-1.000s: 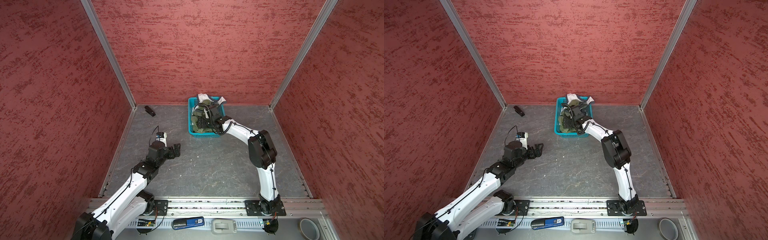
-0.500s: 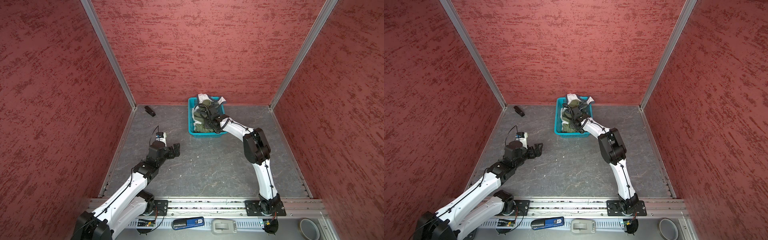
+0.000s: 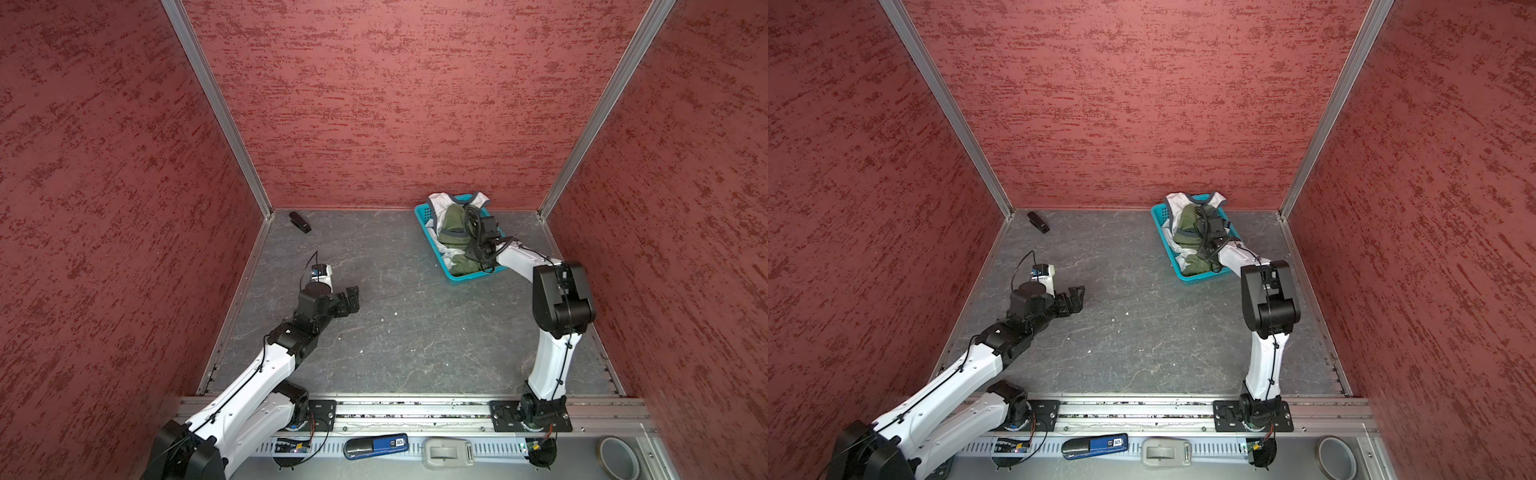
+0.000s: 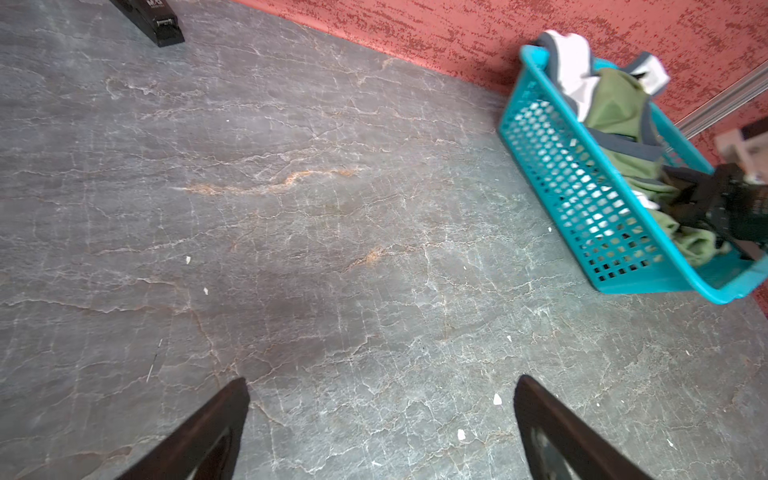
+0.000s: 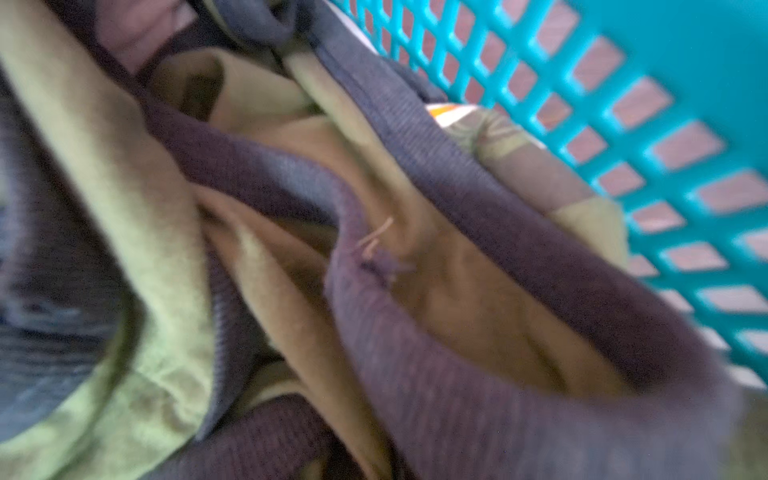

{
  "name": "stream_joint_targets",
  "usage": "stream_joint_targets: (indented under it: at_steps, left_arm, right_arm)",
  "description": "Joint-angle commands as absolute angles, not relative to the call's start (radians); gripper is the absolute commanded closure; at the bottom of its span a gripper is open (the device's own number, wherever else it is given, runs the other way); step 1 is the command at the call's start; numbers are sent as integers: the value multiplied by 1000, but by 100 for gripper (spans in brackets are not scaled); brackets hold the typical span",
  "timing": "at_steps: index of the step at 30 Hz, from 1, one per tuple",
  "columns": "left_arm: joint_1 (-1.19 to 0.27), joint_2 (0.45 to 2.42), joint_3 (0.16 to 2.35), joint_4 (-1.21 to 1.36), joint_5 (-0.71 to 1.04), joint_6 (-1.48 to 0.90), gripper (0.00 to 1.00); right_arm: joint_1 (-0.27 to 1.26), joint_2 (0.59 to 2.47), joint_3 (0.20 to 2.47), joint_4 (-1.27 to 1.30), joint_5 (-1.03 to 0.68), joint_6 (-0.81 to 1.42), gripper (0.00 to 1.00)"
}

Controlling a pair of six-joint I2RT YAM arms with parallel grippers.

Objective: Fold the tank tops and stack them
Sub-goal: 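Lift the green tank top from the basket with the right gripper onto the table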

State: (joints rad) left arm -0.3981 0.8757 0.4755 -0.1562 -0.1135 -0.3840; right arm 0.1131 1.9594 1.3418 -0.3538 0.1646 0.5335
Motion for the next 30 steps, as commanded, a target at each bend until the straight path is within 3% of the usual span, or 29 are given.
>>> stream_joint_targets:
  at_steps: [1,8,30]
  left_arm:
    - [-402,878,475,-137,-126,-367,0]
    - [-402,894,477,-131,-123,-365,1]
    - [-406,939,481,-113,-131,-359,1]
  right_arm:
    - [17,1904,1260,-321,215,630,94]
    - [-50,1812,1221,-301,240,582,93]
    - [25,1513,1417,-469,377,398,87]
